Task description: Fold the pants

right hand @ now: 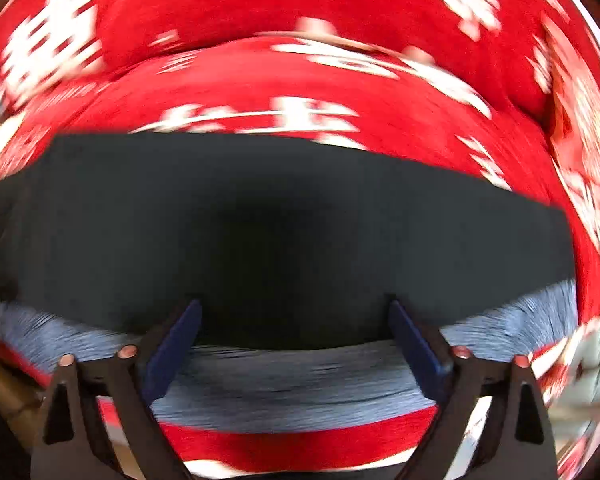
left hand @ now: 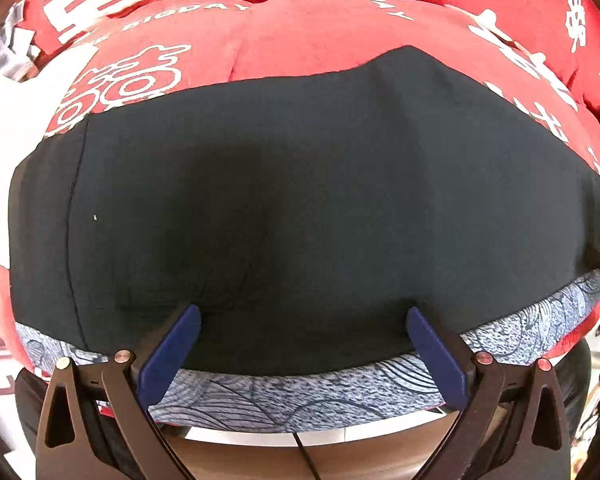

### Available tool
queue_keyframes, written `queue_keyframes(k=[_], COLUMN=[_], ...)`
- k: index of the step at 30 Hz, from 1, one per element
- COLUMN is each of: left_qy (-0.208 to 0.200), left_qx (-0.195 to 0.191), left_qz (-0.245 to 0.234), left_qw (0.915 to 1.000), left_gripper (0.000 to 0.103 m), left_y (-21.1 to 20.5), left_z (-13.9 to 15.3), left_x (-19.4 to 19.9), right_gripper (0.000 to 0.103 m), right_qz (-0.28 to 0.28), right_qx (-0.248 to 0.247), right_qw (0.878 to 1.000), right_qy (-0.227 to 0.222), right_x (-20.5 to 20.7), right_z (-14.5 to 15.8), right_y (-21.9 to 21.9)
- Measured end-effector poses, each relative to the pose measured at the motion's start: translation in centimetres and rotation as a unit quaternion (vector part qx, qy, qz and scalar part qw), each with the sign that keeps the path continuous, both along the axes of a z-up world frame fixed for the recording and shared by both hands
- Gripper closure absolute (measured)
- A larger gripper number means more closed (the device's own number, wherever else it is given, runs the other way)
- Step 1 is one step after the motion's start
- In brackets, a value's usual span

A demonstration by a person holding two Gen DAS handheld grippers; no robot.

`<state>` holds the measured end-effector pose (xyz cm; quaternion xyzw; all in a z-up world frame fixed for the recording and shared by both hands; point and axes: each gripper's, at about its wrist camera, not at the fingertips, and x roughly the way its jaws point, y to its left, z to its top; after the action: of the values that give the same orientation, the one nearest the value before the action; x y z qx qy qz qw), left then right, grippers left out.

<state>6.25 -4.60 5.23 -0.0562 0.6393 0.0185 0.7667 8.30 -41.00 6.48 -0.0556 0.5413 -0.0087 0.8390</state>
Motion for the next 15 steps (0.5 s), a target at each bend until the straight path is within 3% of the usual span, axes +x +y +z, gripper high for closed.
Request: queue_keyframes(k=[1, 4, 7, 11, 15], left_qy=[0.000, 0.000, -0.003, -0.021, -0.013], left_qx=[0.002, 0.010, 0.006, 0.004, 0.051], left_qz=[0.000, 0.006, 0.022, 0.056, 0.078], left_qw=[1.0000, 0.9999, 0.9997, 0.9982, 0.9956], left_gripper=[0.000, 0.000, 0.000, 0.000, 0.000], left_y=[-0.3, -0.6, -0.4, -0.8, -0.9], left_z=[0.1, 0.3, 0.3, 1.3, 0.5], left_x=[0.0, 0.4, 2.7, 6.4, 10.6], right_gripper=[0.000, 0.000, 0.000, 0.000, 0.000], right_qz=[-0.028, -0.093, -0.129, -0.088, -0.020], right_qx=[0.029, 0.030, 0.016, 0.033, 0.053], right_qw=[0.999, 0.995, 0.991, 0.995, 0.998], right_qy=[0.001, 0.002, 0.010, -0.022, -0.026], right_x=[0.5, 1.3, 1.5, 1.7, 3.9], right_z=[0.1, 0.4, 0.7, 2.7, 3.4], right_y=[-2.7, -6.9, -7.9, -3.4, 4.4])
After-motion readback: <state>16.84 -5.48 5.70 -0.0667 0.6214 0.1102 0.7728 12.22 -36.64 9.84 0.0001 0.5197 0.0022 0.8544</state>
